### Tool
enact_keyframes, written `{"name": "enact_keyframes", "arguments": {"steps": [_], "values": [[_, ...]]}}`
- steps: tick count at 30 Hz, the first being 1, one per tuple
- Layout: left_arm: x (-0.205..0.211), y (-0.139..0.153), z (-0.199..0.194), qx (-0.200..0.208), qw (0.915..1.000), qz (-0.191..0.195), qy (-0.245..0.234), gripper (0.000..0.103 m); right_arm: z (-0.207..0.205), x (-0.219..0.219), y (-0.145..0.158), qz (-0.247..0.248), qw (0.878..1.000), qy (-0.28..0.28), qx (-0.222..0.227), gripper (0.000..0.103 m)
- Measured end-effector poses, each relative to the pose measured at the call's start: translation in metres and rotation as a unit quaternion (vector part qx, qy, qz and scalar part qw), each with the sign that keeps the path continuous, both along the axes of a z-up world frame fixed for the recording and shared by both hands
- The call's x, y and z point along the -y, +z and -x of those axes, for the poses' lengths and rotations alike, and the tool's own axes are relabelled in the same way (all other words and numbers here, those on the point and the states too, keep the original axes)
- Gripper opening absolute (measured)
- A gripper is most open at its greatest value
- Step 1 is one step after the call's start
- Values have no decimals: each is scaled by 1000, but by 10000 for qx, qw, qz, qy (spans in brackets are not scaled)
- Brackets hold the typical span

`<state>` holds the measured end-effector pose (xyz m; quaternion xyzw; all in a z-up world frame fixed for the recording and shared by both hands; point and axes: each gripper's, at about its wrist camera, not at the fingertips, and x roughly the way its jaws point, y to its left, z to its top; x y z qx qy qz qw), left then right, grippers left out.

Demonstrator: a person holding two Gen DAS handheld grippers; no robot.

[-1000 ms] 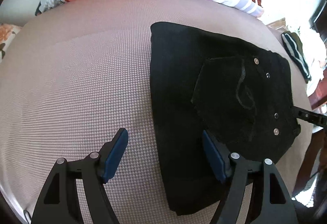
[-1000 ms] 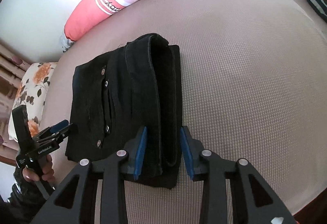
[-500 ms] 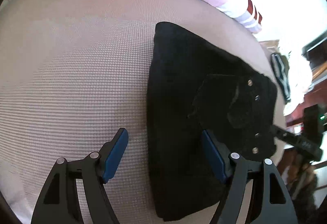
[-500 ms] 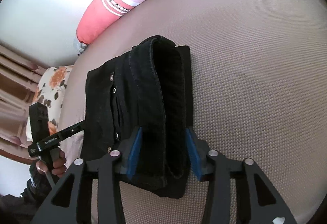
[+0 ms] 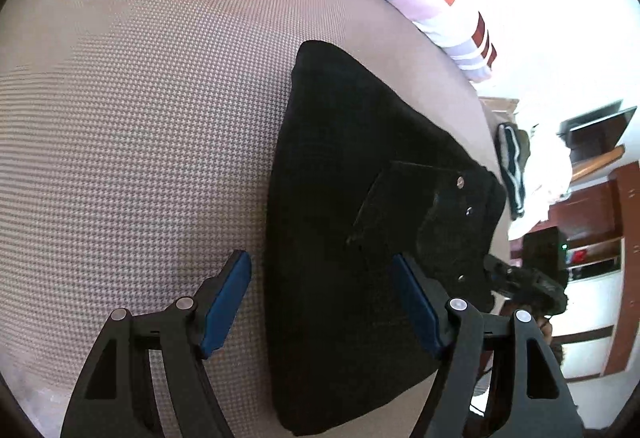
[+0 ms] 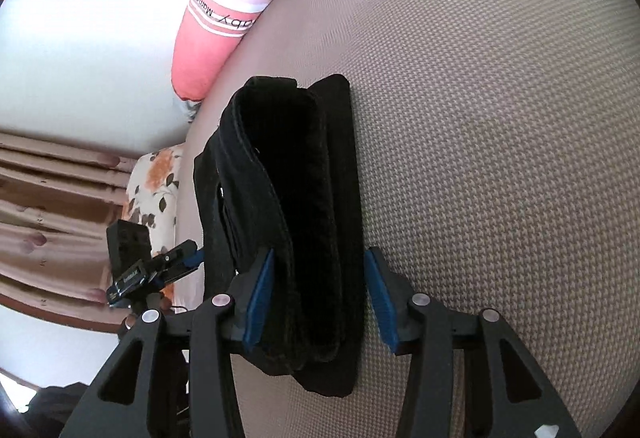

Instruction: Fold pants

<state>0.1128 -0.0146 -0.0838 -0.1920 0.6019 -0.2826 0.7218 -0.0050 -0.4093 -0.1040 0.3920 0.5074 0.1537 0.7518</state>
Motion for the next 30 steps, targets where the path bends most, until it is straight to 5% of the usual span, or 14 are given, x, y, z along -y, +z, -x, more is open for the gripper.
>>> {"name": "enact_keyframes", "arguments": {"steps": [6, 16, 19, 23, 30], "values": [[2, -3, -14, -211, 9993, 307, 42, 73, -9, 3, -3, -138, 9998, 160, 30, 43], [7, -4, -14, 14, 9988, 445, -188, 72, -33, -5, -10, -469, 9975, 512, 112, 38], [7, -8, -20, -18, 9978, 648, -111, 61, -42, -13, -9, -436, 9970, 623, 158, 37], [-10, -15, -17, 18, 9981, 608, -119, 34, -35, -14, -6, -406, 9970, 632, 185, 37], [-15, -17, -10, -63, 9971, 757, -60, 31, -27, -13, -5, -344, 9977, 521, 248, 35]]}}
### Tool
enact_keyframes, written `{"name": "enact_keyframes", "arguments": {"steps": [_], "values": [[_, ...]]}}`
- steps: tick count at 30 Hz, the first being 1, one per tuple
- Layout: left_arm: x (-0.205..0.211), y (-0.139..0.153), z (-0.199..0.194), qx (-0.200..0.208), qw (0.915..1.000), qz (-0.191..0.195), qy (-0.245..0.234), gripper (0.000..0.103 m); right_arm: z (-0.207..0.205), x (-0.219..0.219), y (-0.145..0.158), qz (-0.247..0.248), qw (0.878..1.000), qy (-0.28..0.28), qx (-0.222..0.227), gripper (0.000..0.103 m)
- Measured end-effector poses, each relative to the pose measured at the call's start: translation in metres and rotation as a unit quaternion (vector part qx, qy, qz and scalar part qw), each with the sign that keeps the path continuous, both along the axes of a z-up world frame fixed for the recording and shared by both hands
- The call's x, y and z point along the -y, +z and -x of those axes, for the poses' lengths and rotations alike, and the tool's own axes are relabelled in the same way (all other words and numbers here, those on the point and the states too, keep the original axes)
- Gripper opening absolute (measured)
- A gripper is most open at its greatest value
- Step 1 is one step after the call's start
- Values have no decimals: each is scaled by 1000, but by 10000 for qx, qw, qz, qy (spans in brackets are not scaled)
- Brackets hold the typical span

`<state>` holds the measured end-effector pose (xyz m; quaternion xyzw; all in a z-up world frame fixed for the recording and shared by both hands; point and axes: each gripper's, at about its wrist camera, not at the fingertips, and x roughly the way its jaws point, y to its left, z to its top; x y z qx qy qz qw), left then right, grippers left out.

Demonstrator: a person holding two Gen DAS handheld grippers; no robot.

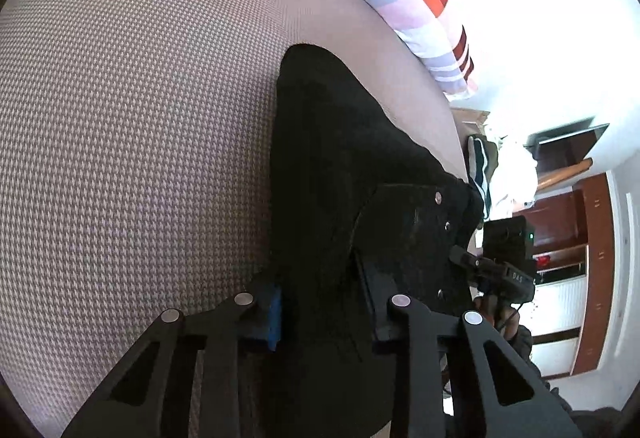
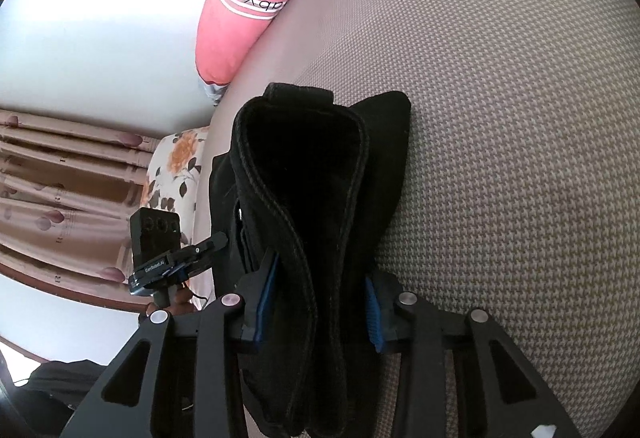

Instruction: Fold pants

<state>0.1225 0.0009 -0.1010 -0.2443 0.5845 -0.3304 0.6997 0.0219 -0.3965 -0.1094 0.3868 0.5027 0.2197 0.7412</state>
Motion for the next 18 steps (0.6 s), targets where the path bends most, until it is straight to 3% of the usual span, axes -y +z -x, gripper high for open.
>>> {"name": "enact_keyframes", "arguments": {"steps": [8, 18], "values": [[7, 0, -2, 38, 10000, -3, -25, 31, 0, -2, 2, 79, 9999, -35, 71, 36], [40, 16, 3, 350, 9957, -852, 4, 31, 5, -14, 11, 518, 9980, -348, 74, 33]]}}
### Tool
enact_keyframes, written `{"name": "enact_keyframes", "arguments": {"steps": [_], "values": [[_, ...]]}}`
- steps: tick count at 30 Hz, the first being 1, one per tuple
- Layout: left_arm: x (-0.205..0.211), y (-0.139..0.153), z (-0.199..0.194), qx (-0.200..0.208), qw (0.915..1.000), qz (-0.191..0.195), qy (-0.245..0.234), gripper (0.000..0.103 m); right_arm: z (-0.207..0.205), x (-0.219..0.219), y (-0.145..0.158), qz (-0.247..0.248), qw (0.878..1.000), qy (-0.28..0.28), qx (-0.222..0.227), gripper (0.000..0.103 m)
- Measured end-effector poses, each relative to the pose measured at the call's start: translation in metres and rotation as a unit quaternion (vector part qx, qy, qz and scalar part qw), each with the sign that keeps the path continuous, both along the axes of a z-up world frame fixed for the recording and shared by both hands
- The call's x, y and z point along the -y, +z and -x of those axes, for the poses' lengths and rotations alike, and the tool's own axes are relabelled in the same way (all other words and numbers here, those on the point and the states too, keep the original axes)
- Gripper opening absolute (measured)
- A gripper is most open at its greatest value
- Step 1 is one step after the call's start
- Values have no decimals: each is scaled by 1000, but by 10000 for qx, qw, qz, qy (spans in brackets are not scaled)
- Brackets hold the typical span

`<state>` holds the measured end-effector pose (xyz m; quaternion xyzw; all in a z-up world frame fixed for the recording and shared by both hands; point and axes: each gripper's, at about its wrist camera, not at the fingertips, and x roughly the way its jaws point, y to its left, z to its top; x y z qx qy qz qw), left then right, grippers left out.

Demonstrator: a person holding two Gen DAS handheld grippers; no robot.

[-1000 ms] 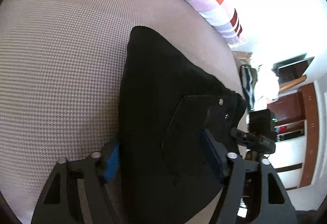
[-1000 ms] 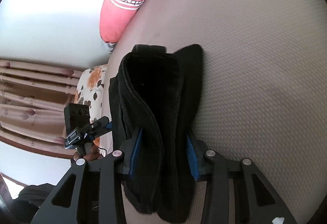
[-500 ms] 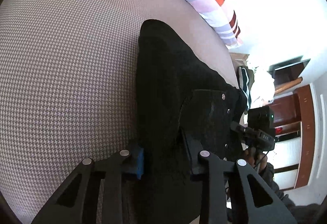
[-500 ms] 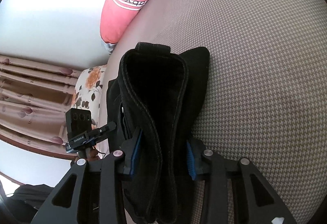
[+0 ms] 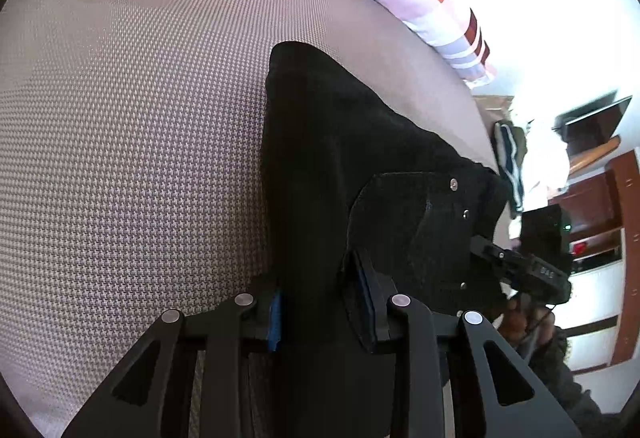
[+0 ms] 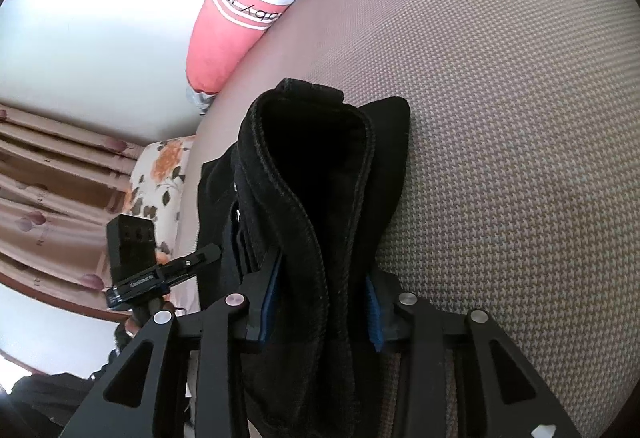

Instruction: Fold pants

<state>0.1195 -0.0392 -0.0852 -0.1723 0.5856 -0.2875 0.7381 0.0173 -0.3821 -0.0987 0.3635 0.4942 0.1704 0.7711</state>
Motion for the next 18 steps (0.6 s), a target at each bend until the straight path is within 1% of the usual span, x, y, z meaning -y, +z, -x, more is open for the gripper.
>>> {"name": "enact_keyframes", "arguments": {"steps": [6, 7, 9, 12, 18], "values": [[17, 8, 1, 222, 9983, -543, -70, 31, 0, -9, 11, 389, 9992, -120, 2, 29], [21, 11, 2, 338, 9971, -673, -107, 31, 0, -11, 14, 427, 9990, -146, 15, 28], [30, 17, 6, 586, 9943, -871, -192, 25, 0, -14, 20, 489, 9986, -198, 46, 26], [35, 26, 10, 874, 9913, -933, -310, 19, 1, -20, 29, 583, 9978, -293, 82, 24], [30, 42, 15, 1173, 9881, -905, -406, 16, 0, -37, 49, 597, 9975, -334, 169, 23]]}}
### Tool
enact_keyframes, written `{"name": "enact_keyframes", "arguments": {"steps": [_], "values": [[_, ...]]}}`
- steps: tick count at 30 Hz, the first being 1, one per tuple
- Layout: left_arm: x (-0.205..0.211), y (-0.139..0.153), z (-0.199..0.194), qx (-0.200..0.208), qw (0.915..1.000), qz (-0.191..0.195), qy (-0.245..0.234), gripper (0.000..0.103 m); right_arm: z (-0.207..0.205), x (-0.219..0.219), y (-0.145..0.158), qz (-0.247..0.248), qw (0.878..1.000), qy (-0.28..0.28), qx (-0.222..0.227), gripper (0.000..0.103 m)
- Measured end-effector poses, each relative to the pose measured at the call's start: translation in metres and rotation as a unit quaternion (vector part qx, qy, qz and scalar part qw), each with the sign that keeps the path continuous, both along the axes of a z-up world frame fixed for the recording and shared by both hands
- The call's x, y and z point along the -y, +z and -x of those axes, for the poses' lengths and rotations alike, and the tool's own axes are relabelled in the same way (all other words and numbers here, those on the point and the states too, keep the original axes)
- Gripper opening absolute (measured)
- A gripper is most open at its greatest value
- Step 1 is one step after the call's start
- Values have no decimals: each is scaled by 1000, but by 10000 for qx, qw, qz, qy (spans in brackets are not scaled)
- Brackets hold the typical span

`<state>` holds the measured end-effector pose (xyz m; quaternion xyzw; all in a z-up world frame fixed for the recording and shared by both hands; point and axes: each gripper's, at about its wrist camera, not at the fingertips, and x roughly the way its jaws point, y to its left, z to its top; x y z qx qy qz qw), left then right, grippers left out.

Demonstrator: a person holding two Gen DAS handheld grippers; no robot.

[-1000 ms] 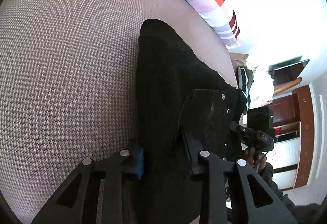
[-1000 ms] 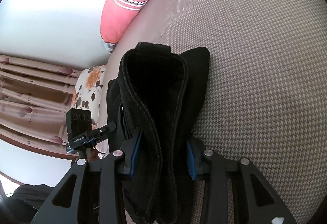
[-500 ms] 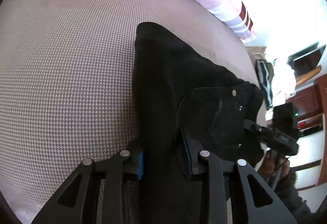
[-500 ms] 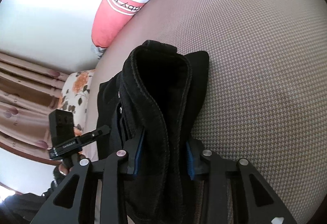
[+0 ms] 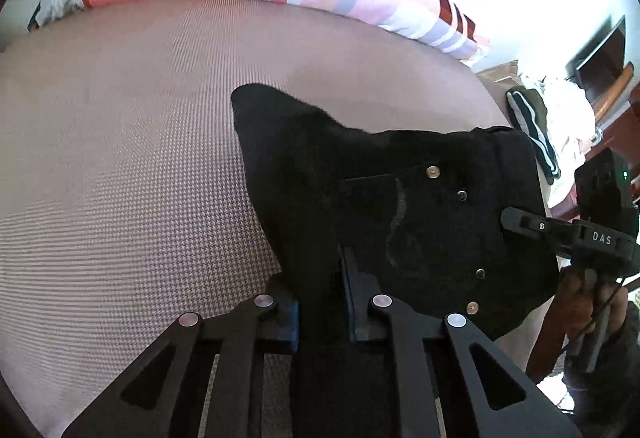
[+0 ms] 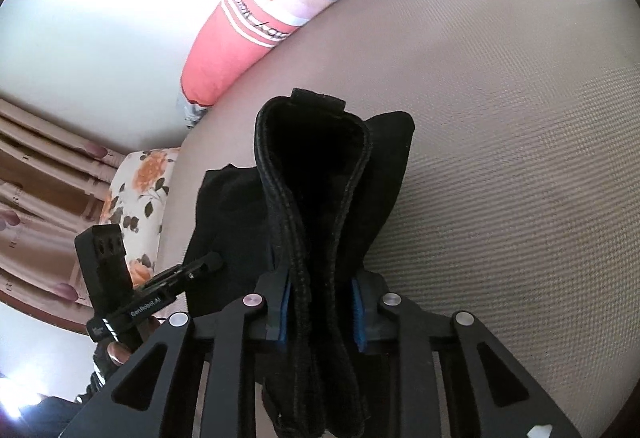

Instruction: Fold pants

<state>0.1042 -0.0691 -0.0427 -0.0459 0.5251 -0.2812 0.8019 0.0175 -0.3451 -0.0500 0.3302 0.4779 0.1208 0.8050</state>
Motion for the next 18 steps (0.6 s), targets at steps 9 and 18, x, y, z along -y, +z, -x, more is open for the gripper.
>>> {"name": "enact_keyframes", "arguments": {"steps": [9, 18], "values": [[-39, 27, 2, 299, 9993, 66, 235, 16, -14, -37, 17, -40, 9993, 348, 139, 22], [-76, 37, -27, 322, 9970, 140, 691, 16, -58, -62, 16, -287, 9974, 626, 228, 22]]}}
